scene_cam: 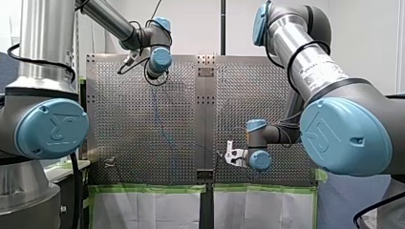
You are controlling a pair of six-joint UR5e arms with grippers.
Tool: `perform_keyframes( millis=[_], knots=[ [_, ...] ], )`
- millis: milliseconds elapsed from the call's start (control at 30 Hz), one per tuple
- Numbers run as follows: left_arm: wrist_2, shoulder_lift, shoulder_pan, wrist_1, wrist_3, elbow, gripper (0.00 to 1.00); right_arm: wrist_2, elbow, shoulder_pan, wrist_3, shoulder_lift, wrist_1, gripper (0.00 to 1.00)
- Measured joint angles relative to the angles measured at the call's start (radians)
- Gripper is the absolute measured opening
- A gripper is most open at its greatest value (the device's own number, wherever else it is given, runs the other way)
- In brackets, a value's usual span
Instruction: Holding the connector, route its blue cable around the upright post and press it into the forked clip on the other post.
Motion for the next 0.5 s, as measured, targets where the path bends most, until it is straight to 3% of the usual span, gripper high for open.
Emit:
perform_keyframes(
  millis=[300,500],
  knots=[
    [0.057,-0.001,0.007,-0.006,-0.014,0.022,0.99,0.0,0.0,0.002,0.007,0.0,-0.004,0.0],
    [0.054,-0.029,0.008,-0.027,-0.018,0.056,0.99,0.0,0.0,0.002,0.007,0.0,-0.005,0.0]
  ],
)
